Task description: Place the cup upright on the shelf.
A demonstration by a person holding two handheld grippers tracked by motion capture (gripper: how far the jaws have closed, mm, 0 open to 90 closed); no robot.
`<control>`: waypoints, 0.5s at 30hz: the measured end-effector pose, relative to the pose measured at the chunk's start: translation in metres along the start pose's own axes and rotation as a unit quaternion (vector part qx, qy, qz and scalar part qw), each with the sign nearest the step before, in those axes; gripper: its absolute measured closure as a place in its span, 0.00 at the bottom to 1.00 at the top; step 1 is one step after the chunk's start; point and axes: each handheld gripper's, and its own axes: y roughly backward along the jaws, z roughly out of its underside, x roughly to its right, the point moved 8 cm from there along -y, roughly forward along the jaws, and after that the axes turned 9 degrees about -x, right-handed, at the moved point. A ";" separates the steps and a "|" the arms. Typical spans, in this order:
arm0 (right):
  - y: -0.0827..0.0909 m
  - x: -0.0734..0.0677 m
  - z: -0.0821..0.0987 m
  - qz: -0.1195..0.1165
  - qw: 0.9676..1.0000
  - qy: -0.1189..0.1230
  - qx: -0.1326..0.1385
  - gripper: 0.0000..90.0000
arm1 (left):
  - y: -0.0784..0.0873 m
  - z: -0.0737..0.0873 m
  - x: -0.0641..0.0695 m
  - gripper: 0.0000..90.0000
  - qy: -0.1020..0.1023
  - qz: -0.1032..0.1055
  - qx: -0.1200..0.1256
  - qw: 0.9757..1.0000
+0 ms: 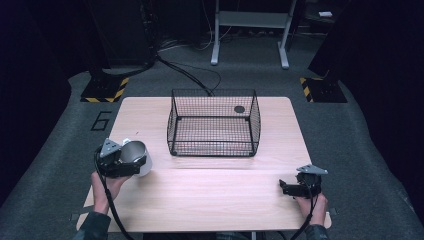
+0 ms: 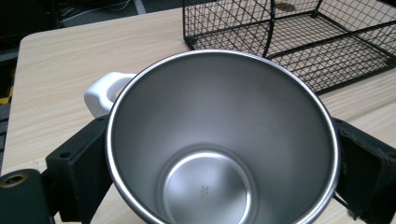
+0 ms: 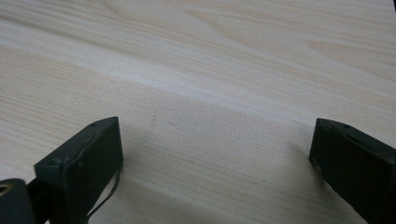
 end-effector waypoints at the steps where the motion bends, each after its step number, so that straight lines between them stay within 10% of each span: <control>1: 0.000 0.000 0.000 0.000 1.000 0.000 0.000 0.02 | 0.001 -0.001 0.001 0.08 -0.002 0.003 0.001 1.000; 15: 0.000 0.000 0.000 -0.001 1.000 0.000 0.000 0.02 | 0.013 -0.005 0.026 0.08 -0.032 0.037 0.007 0.999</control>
